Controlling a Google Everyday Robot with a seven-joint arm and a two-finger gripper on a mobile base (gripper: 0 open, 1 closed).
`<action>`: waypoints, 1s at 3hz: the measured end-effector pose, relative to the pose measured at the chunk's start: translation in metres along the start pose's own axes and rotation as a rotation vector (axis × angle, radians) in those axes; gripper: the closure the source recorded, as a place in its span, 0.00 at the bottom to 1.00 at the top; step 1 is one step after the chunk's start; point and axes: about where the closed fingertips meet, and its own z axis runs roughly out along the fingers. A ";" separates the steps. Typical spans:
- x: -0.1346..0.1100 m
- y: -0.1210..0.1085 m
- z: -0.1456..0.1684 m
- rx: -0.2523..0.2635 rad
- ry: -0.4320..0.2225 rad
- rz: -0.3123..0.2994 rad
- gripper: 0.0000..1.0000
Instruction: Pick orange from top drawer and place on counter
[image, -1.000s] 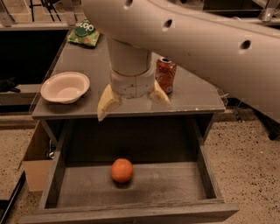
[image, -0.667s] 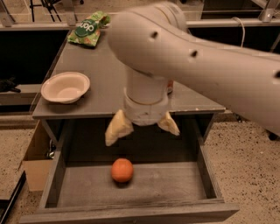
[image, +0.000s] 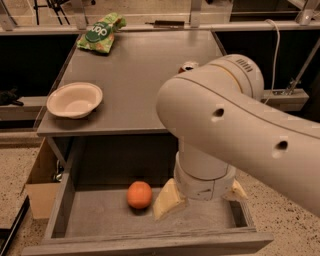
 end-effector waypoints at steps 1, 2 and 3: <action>0.000 0.000 0.000 0.000 0.001 0.000 0.00; 0.032 -0.026 -0.017 0.044 0.019 -0.027 0.00; 0.074 -0.077 -0.059 0.078 0.081 -0.114 0.00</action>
Offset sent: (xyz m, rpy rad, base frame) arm 0.0911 0.1113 0.0429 0.1628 -0.0125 0.0829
